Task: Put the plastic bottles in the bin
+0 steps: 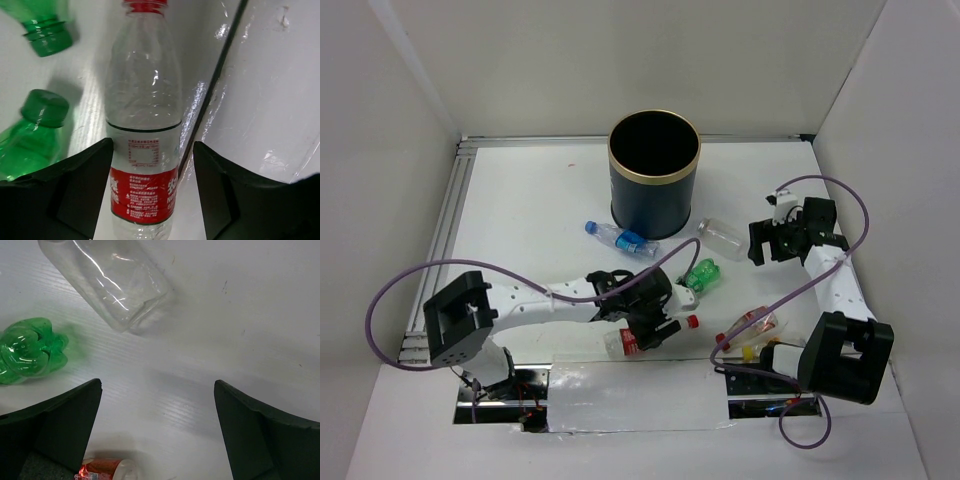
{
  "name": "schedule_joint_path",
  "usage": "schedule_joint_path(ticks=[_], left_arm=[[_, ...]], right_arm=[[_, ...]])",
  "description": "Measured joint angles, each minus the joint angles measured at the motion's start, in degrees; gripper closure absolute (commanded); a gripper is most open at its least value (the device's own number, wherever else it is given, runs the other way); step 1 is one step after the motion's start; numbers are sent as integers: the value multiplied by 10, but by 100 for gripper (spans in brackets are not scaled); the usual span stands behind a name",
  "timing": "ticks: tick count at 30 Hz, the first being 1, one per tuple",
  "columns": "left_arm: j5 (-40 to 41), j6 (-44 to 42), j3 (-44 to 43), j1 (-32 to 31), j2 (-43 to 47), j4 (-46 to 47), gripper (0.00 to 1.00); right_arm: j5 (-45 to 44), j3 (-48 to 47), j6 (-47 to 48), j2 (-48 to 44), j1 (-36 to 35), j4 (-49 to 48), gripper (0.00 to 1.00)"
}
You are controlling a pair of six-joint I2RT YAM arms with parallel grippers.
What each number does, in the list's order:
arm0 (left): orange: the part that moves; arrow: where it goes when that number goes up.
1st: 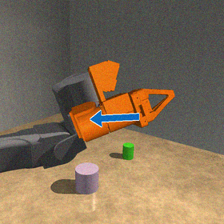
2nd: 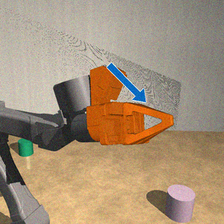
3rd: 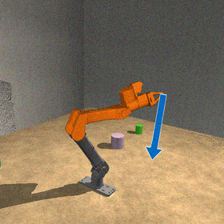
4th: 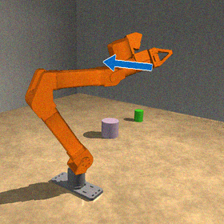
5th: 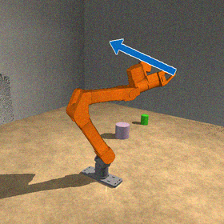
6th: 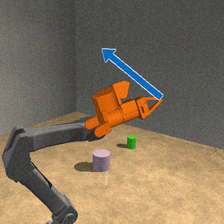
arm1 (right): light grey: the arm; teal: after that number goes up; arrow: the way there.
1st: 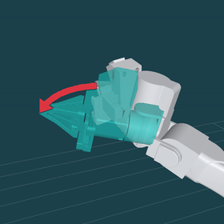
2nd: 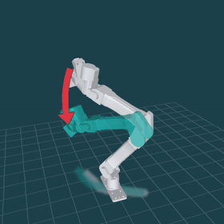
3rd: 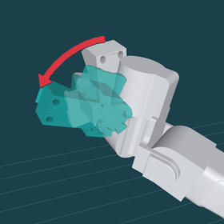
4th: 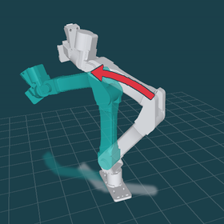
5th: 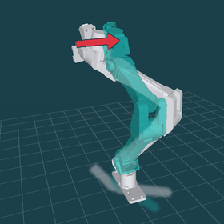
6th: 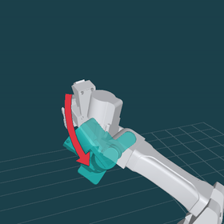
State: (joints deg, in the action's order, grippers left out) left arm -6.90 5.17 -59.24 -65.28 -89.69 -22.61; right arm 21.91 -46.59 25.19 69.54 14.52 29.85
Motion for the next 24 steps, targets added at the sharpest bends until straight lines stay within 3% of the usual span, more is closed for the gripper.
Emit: schedule_joint_path(ticks=[3, 5, 6, 7, 12, 19, 24], left_arm=[[-9, 9, 0, -8, -19, 8, 28], [-7, 14, 0, -10, -33, 17, 37], [-6, 19, 1, -11, -41, 24, 45], [-4, 26, 1, -12, -45, 33, 62], [16, 40, 1, -17, -41, 53, 100], [56, 38, -29, -19, -12, -21, 100], [104, 11, -161, 8, 54, -76, 100]], right_arm=[[5, 0, 0, 2, 0, 2, 0], [12, 0, 1, 5, 0, 2, 0], [16, 0, 3, 7, 0, 2, 0], [20, 0, 5, 8, 0, 2, 0], [68, 0, 60, 9, 0, -8, 0], [205, -24, 216, 21, 0, -7, 0], [290, -80, 308, 99, 0, -7, 0]])
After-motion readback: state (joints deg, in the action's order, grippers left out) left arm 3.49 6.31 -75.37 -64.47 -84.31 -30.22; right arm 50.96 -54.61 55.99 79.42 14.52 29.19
